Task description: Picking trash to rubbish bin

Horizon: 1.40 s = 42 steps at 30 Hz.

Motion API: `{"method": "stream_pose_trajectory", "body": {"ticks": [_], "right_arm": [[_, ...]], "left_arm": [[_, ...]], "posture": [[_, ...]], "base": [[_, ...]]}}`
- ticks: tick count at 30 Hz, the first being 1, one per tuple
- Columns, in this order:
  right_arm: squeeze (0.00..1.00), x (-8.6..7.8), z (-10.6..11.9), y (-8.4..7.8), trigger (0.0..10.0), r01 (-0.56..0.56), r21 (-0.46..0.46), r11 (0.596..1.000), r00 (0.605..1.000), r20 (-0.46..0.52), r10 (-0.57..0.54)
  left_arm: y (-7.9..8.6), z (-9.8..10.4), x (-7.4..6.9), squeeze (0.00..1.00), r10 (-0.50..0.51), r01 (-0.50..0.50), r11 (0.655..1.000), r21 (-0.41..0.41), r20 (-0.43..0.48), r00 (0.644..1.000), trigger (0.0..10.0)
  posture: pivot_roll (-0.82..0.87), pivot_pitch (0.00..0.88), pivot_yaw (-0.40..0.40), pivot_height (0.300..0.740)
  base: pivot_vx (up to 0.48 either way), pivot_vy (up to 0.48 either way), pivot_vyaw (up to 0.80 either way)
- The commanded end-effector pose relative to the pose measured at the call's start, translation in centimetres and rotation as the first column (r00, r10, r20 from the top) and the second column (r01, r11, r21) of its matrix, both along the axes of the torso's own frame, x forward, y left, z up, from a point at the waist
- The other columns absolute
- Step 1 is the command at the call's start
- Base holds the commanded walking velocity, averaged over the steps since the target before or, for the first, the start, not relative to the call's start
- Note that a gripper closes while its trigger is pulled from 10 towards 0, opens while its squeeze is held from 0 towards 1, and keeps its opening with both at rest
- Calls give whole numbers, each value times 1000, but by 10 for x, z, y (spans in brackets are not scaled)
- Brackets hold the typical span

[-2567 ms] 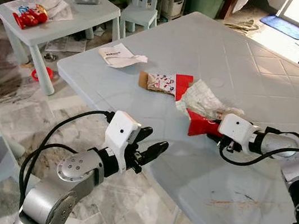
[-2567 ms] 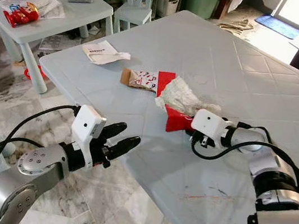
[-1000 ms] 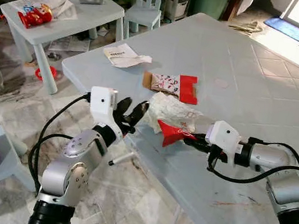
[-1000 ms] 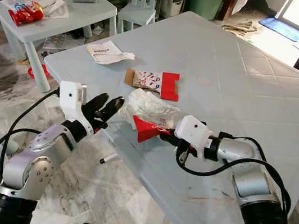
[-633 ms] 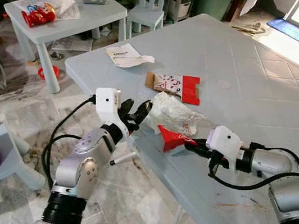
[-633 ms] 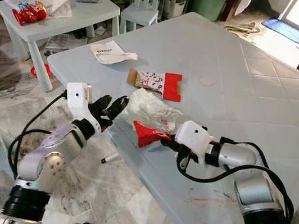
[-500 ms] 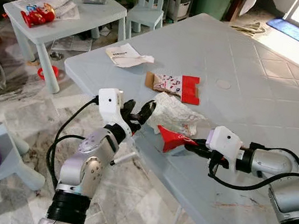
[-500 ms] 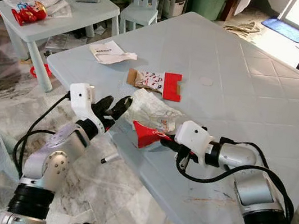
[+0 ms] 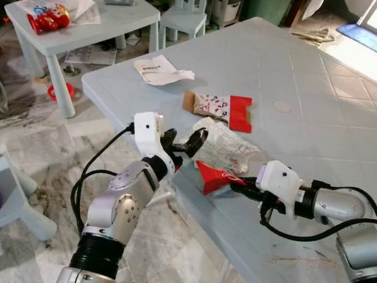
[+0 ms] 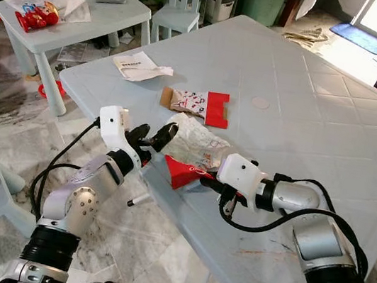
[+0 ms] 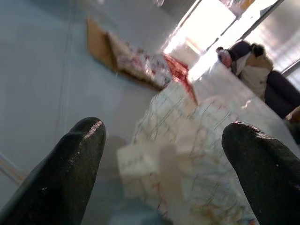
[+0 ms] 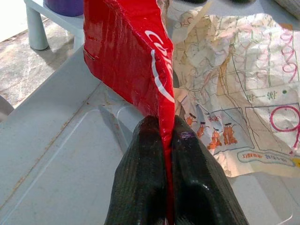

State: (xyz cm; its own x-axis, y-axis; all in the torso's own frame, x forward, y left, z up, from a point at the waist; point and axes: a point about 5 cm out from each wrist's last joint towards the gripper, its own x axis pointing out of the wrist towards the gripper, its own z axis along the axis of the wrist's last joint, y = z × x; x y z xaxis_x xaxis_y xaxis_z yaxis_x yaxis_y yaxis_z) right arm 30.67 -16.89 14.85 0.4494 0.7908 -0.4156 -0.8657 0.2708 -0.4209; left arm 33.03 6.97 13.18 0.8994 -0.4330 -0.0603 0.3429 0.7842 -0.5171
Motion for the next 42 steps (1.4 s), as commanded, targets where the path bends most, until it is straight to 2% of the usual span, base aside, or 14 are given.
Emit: {"method": "stream_pose_trajectory", "body": {"ticks": [1, 2, 6, 12, 13, 14, 15, 16, 27, 37, 42], "right_arm": [[0, -1, 2, 0, 0, -1, -7, 1000, 1000, 12, 2], [0, -1, 2, 0, 0, -2, -7, 1000, 1000, 13, 2], [0, -1, 3, 1, 0, -1, -8, 1000, 1000, 15, 1], [0, -1, 3, 0, 0, 3, -10, 1000, 1000, 18, -3], [0, -1, 3, 0, 0, 3, -9, 1000, 1000, 18, -3], [0, -1, 3, 0, 0, 3, -9, 1000, 1000, 18, -3], [0, -2, 3, 0, 0, 3, -9, 1000, 1000, 18, -3], [0, -2, 3, 0, 0, 2, -9, 1000, 1000, 18, -2], [0, -1, 2, 3, 0, -2, -7, 1000, 1000, 22, 2], [0, 0, 2, 3, 0, -1, -6, 1000, 1000, 25, 1], [0, 1, 3, 2, 0, 2, -9, 1000, 1000, 29, -2]], "left_arm": [[-2, -2, 2, 949, 1, 0, 1000, 20, -16, 1000, 10000], [-3, -8, 4, 0, -3, 4, 1000, 20, -50, 999, 10000], [-8, -15, 6, 0, -26, 29, 999, 25, -85, 996, 10000], [-16, -21, 7, 0, -63, 72, 993, 90, -100, 993, 10000], [-17, -22, 6, 0, -71, 81, 992, 96, -102, 992, 8784], [-17, -23, 6, 0, -76, 87, 991, 99, -103, 992, 8784], [-18, -23, 6, 0, -78, 88, 991, 97, -104, 992, 1176], [-18, -24, 5, 0, -85, 95, 991, 95, -102, 991, 0], [-15, -26, 4, 0, -93, 102, 978, 180, -60, 994, 0], [-13, -20, 7, 0, -69, 72, 989, 132, -27, 997, 0], [-8, -18, 11, 0, -8, 11, 998, 68, -41, 999, 0]], "posture": [[24, 121, -47, 740], [22, 121, -46, 740], [16, 122, -45, 740], [13, 122, -41, 740], [13, 122, -41, 740], [13, 122, -41, 740], [13, 122, -40, 740], [14, 122, -39, 740], [23, 124, -40, 740], [24, 121, -40, 740], [23, 119, -42, 740]], "base": [[0, 0, 0], [0, 0, 0], [0, 0, 0], [0, 0, 0], [0, 0, 0], [0, 0, 0], [0, 0, 0], [0, 0, 0], [0, 0, 0], [0, 0, 0], [0, 0, 0]]}}
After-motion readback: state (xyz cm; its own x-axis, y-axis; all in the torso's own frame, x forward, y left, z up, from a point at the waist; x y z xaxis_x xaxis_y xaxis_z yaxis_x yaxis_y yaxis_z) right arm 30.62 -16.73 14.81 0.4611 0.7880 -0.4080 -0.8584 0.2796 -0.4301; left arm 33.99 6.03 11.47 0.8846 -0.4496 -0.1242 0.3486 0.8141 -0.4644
